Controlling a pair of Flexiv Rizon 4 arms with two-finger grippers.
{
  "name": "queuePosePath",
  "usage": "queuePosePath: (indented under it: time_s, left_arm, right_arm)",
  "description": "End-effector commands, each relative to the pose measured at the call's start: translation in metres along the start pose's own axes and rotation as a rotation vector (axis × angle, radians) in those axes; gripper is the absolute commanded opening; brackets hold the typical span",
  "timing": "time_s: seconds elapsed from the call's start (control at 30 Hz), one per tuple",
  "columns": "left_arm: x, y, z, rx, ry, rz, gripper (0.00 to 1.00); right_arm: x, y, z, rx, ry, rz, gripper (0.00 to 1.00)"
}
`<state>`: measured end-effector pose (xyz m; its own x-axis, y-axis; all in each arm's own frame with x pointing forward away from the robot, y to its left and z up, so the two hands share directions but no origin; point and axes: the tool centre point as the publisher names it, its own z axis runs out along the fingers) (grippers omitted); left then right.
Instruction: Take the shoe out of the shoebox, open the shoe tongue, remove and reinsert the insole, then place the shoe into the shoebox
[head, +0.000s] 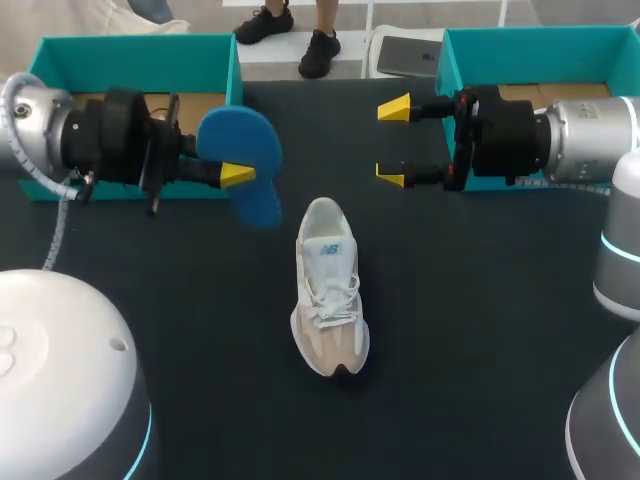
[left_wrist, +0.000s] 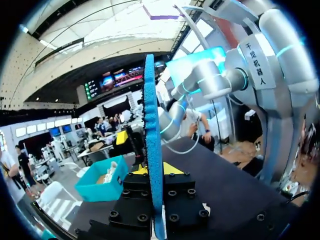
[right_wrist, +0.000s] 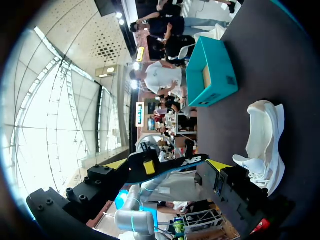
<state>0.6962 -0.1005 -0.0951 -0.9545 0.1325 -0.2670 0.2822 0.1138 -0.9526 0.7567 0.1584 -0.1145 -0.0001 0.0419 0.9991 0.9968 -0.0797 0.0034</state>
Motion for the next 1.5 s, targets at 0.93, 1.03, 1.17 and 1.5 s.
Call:
queuePosePath:
  time_s: [0.93, 1.03, 1.17, 1.5]
  left_arm:
    - [-0.007, 0.026, 0.013, -0.010, 0.002, -1.282, 0.00]
    - [-0.007, 0.041, 0.021, 0.025, 0.015, -1.399, 0.00]
    - [-0.006, 0.056, 0.027, 0.070, 0.010, -1.503, 0.00]
    - [-0.004, 0.077, 0.031, 0.095, 0.034, -1.672, 0.00]
  right_arm:
    - [0.000, 0.000, 0.001, -0.001, -0.003, 0.001, 1.00]
    - [0.000, 0.000, 0.001, -0.001, -0.003, 0.001, 1.00]
    - [-0.002, -0.003, 0.002, -0.012, -0.006, -0.019, 1.00]
    - [0.008, -0.024, 0.010, -0.045, -0.187, -0.088, 1.00]
